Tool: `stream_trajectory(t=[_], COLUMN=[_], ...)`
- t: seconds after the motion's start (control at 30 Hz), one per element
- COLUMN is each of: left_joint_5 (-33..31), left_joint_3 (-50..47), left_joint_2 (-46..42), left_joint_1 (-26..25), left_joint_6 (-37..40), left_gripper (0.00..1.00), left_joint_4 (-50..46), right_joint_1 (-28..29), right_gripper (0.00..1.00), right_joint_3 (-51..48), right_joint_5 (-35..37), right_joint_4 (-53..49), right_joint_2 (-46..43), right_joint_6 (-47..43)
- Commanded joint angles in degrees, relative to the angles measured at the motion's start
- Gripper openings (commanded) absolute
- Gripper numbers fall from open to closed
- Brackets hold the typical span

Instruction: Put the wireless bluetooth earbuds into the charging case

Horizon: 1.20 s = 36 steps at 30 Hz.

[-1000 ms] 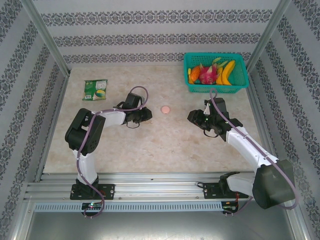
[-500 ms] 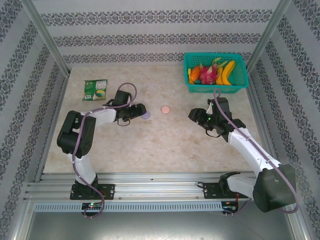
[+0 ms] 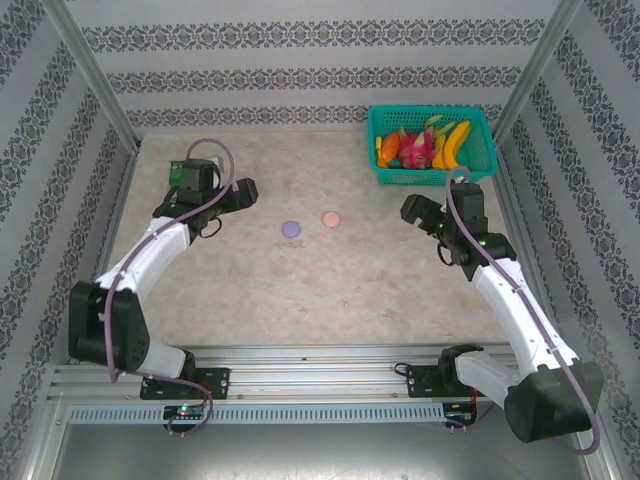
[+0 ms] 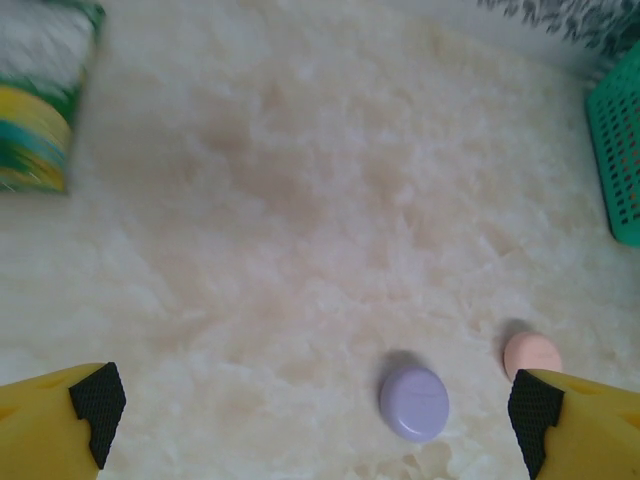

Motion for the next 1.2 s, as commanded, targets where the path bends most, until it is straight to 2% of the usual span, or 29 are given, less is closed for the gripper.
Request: stream_trajectory(t=[0.0, 0.1, 0.17, 0.23, 0.5, 0.67, 0.73, 0.8, 0.87, 0.9, 0.93, 1.0, 1.03, 1.1, 1.17], left_joint_5=[-6.91, -9.17, -11.08, -13.22, -19.61, -20.07, -19.15, -17.72, -15.93, -14.86, -13.28, -10.65, -9.27, -6.58, -5.12], left_joint_3=[-7.29, -14.15, -16.23, -18.01, -29.78, -34.89, -37.02, -38.92, -40.14, -39.25, -38.62, -38.3, -38.32, -38.98, -36.96], left_joint_2=[-6.07, -10.88, -12.38, -12.8, -10.84, -7.6, -4.89, -1.39, 1.8, 2.8, 3.54, 5.56, 6.04, 9.26, 8.45], left_joint_1=[0.23, 0.19, 0.18, 0.17, 0.59, 1.12, 1.81, 2.51, 3.28, 3.8, 4.32, 5.2, 6.05, 6.71, 7.84], left_joint_6=[9.11, 14.01, 16.2, 18.17, 23.39, 24.7, 24.73, 24.1, 24.13, 24.06, 24.16, 24.01, 23.47, 23.81, 23.04], left_gripper=[1.0, 1.0, 1.0, 1.0, 1.0, 1.0, 1.0, 1.0, 1.0, 1.0, 1.0, 1.0, 1.0, 1.0, 1.0], left_joint_4=[8.53, 16.33, 17.81, 19.56, 38.32, 46.72, 50.75, 55.47, 60.43, 59.82, 59.08, 60.41, 60.5, 65.02, 59.51], right_joint_1=[-0.61, -0.69, -0.91, -1.31, -1.65, -1.75, -2.21, -2.45, -2.37, -2.4, -2.37, -3.15, -4.42, -6.84, -8.25], right_gripper=[0.98, 0.98, 0.98, 0.98, 0.98, 0.98, 0.98, 0.98, 0.98, 0.98, 0.98, 0.98, 0.98, 0.98, 0.98], right_joint_3=[-4.9, -14.25, -18.47, -20.17, -27.72, -31.31, -31.68, -36.6, -39.59, -40.08, -39.69, -36.58, -34.9, -33.03, -31.09], right_joint_5=[22.95, 29.04, 28.9, 28.09, 23.23, 20.49, 15.95, 11.07, 8.69, 8.52, 8.75, 7.37, 4.56, 3.54, 1.9], right_joint_4=[7.42, 25.32, 33.21, 36.21, 54.24, 66.69, 70.72, 82.01, 95.84, 102.4, 101.23, 87.73, 84.49, 85.31, 78.6], right_joint_2=[-2.9, -4.26, -3.3, -1.16, 8.24, 14.16, 14.88, 19.66, 27.47, 30.91, 30.43, 25.85, 25.73, 28.32, 26.31], right_joint_6=[-7.47, -15.68, -20.96, -23.8, -28.11, -30.04, -30.09, -31.98, -33.15, -33.4, -33.44, -32.38, -31.89, -28.92, -27.59])
